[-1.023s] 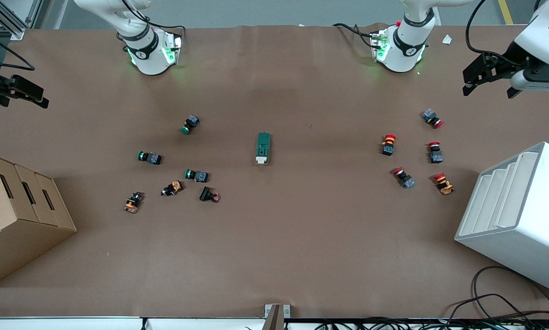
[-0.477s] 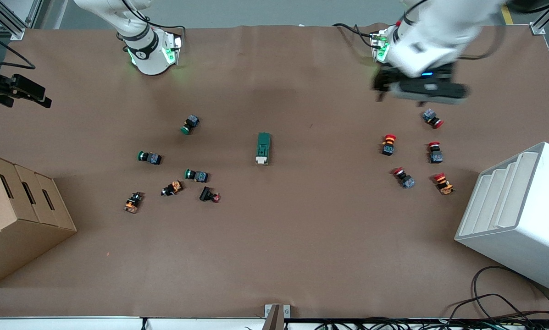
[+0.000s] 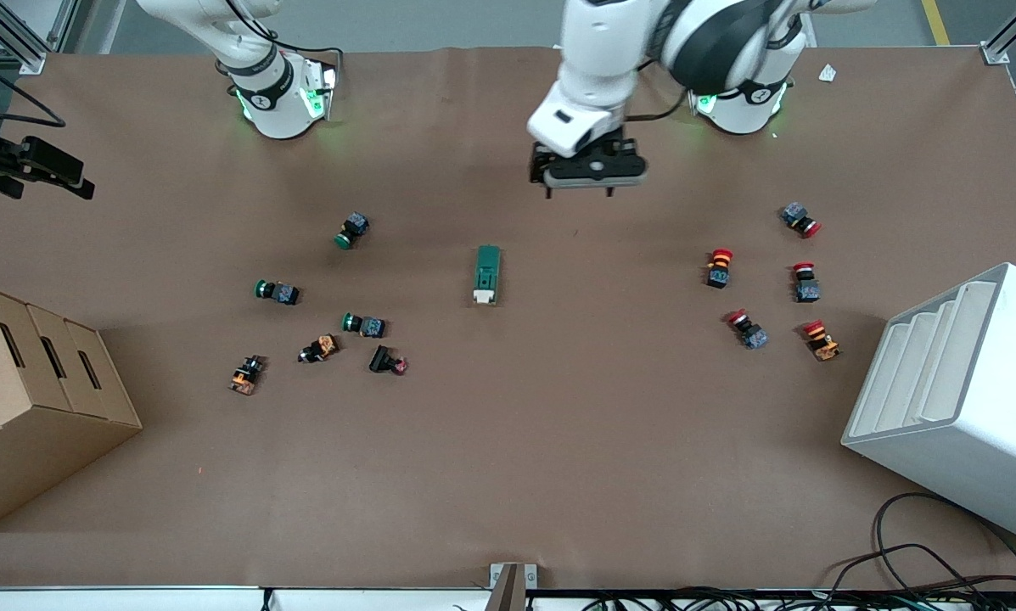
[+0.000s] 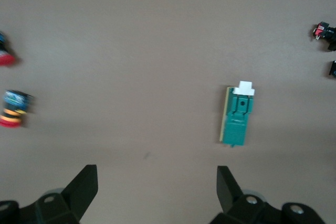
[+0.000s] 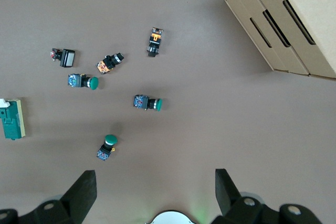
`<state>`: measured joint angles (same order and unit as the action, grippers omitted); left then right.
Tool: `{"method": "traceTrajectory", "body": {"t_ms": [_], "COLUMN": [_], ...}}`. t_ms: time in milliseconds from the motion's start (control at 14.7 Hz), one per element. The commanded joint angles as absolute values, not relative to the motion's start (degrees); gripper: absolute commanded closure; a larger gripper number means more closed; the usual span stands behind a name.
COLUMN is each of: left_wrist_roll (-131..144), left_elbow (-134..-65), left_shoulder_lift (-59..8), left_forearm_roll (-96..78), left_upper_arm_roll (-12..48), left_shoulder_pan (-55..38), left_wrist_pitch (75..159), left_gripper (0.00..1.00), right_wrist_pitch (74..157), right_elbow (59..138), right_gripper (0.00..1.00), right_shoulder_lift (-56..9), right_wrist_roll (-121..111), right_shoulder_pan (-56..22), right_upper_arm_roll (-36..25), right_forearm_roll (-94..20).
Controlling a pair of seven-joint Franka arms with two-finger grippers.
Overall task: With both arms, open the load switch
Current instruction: 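Move the left gripper over the green switch base and lower it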
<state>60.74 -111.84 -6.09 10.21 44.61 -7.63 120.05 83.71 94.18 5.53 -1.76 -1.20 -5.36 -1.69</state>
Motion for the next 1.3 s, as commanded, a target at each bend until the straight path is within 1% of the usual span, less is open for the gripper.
{"method": "traceTrajectory", "body": {"t_ms": [0,136,273,545,682,750,886,1023,1227], "left_wrist_roll": [75.96,89.23,99.97,117.64,124.16,126.1,127.09,128.66,134.28], "left_elbow": [-111.53,-111.27,-110.83,-110.3,-110.3,-110.39,-110.48,-110.39,-110.39], "left_shoulder_lift": [-14.21,-20.97,-26.6,-35.84,-38.83,-39.89,-41.56,-42.8,-44.03], "left_forearm_roll": [21.83,33.6,45.47,68.68,77.91,81.61,87.51,92.0,99.38], "left_upper_arm_roll": [44.91,44.91,44.91,44.83,44.56,44.47,43.69,41.06,34.92], "left_shoulder_pan": [-13.95,-17.3,-20.37,-25.04,-26.8,-27.24,-28.47,-31.45,-37.68], "left_wrist_pitch": [124.61,128.13,129.11,129.11,128.59,128.5,127.1,123.85,122.44], "left_gripper": [0.0,0.0,0.0,0.0,0.0,0.01,0.01,0.01,0.01], "right_wrist_pitch": [83.32,82.27,82.35,84.63,84.99,85.51,86.3,88.67,93.23], "right_elbow": [95.28,93.44,92.11,90.35,89.66,89.13,90.95,92.37,92.29], "right_gripper": [0.0,0.0,0.0,0.0,0.0,0.0,0.0,0.0,0.0], "right_shoulder_lift": [7.12,6.86,5.72,-2.7,-7.62,-8.17,-8.52,-10.27,-15.27], "right_wrist_roll": [-2.37,-2.02,-1.84,-2.19,-2.37,-2.29,1.2,16.45,40.17], "right_shoulder_pan": [-1.5,-1.49,-1.14,-0.88,-0.88,-0.88,-1.84,-4.99,-9.83], "right_upper_arm_roll": [-5.45,-5.45,-5.62,-5.8,-5.8,-5.8,-5.63,-4.4,1.38], "right_forearm_roll": [-0.88,-0.88,-0.88,0.0,2.09,2.89,2.29,1.23,0.79]}}
